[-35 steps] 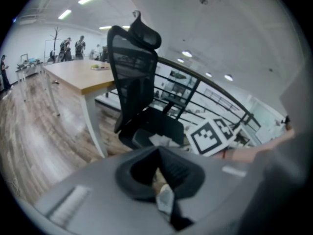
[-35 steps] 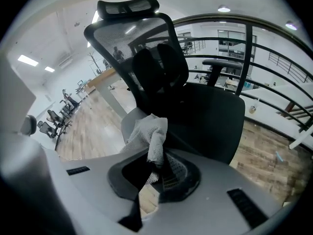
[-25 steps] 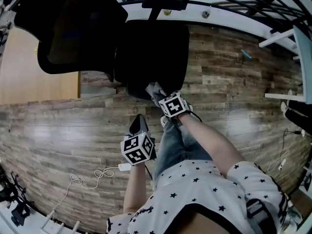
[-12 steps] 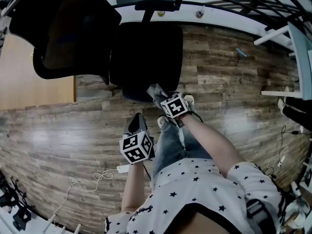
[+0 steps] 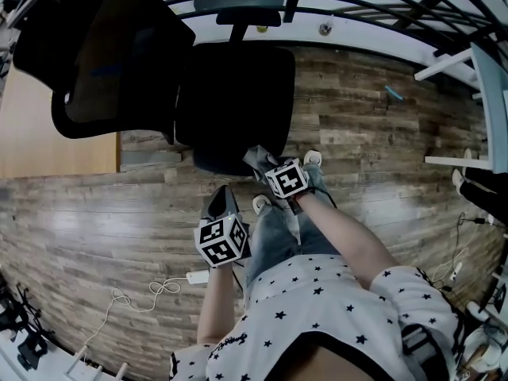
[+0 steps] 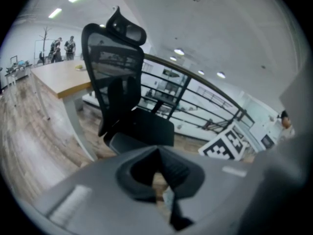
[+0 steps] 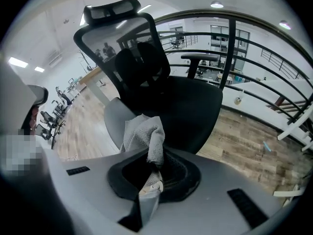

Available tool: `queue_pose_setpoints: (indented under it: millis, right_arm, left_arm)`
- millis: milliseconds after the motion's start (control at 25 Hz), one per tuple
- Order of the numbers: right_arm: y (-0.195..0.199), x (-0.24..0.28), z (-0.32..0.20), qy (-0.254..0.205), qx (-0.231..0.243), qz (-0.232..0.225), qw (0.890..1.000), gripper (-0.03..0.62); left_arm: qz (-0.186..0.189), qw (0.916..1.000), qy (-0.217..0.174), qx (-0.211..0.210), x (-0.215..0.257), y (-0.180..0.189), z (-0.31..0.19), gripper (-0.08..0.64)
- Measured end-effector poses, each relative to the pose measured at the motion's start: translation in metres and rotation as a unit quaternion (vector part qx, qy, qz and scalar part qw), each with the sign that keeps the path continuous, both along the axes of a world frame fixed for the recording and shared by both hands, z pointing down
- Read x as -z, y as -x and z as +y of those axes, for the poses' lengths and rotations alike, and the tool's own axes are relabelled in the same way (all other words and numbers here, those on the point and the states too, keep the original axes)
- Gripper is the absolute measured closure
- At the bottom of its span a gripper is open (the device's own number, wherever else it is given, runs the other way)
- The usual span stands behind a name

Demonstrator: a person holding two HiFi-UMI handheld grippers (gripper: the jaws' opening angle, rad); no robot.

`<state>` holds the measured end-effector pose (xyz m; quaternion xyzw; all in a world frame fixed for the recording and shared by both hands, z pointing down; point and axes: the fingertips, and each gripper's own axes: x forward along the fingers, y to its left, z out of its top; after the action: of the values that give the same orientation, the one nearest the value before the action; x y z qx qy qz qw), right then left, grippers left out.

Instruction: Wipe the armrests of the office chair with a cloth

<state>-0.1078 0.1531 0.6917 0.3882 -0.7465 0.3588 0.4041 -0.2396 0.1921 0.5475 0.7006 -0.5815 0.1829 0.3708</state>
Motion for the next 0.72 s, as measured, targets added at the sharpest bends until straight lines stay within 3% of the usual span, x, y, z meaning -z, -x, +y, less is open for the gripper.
queue_pose_setpoints:
  millis: [360, 720]
  right_arm:
    - [-0.049, 0.021, -0.028, -0.006, 0.003, -0.037, 0.999, 0.560]
    - [-0.130, 0.067, -0.092, -0.041, -0.026, -0.078, 0.996, 0.560]
  left_arm:
    - [-0.006, 0.9999, -0.006, 0.013, 0.012, -0.043, -0.036, 0.558]
    - [-0.014, 0.9996, -0.025, 0.003, 0.028, -0.106, -0.101, 0.558]
